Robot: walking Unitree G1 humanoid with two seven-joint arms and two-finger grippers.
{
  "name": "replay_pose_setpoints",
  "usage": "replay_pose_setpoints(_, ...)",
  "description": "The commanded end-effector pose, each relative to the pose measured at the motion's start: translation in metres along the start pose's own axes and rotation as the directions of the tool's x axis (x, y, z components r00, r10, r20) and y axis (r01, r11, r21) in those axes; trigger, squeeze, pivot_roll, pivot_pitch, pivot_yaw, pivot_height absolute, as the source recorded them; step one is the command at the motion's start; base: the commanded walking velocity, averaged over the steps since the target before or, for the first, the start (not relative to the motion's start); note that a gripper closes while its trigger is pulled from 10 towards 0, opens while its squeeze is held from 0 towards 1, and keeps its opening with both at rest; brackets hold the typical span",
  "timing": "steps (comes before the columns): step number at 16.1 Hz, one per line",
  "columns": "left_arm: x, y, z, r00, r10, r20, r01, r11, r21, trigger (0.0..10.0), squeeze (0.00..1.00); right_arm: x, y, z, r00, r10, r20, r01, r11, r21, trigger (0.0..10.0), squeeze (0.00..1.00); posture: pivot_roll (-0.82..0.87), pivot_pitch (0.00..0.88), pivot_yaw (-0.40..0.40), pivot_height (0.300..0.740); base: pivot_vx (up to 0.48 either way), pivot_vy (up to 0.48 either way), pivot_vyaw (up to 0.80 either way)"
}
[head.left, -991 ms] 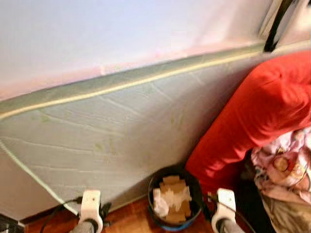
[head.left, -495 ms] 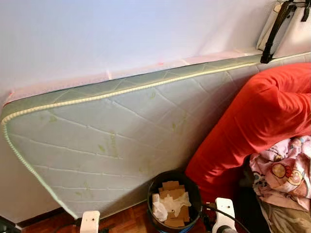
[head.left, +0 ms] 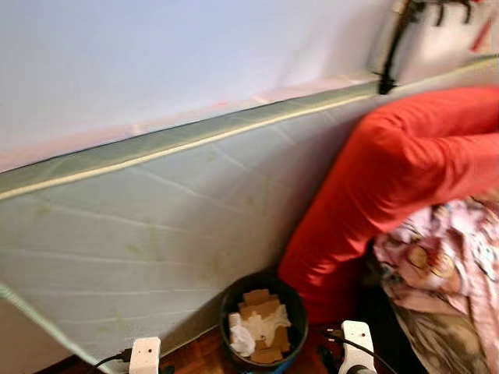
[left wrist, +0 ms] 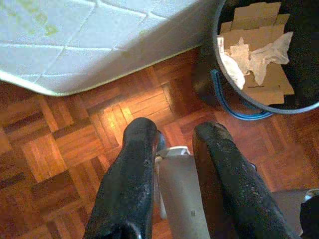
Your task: Clean up the room
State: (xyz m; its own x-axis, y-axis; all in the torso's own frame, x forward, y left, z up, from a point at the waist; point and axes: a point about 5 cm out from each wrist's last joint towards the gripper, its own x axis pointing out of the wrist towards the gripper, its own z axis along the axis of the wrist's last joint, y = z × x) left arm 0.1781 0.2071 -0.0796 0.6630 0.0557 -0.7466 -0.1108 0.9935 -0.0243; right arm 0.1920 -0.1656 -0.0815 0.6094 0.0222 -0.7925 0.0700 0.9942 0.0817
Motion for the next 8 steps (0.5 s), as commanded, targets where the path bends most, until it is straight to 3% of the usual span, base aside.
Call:
replay_pose_setpoints(1,-0.0002,-0.0004,-0.0030,1.000,0.001,-0.019,-0.001,1.000,0.002,10.0,0.00,0.0000,0.0003,-0.0017,1.000,-0.001,-0.016,0.001,1.000,-0.001,10.0,0.00,0.14,0.000,-0.083,0.740,0.000,0.000,-0.61)
replay_pose_setpoints(6,0.0013,0.0010,0.0032,1.000,0.021,0.000,-0.021,1.000,0.008,10.0,0.00,-0.0003,-0.0016,-0.0028,1.000,-0.008,-0.022,0.009,1.000,0.005,10.0,0.00,0.15,0.007,-0.091,0.740,0.000,0.000,-0.61)
replay_pose_setpoints(8,0.0016,0.0005,0.0043,1.000,0.026,0.005,-0.026,0.999,0.018,10.0,0.00,-0.0006,-0.0031,-0.0038,1.000,-0.011,-0.026,0.011,1.000,-0.001,10.0,0.00,0.16,0.014,-0.092,0.740,0.000,-0.399,-0.61)
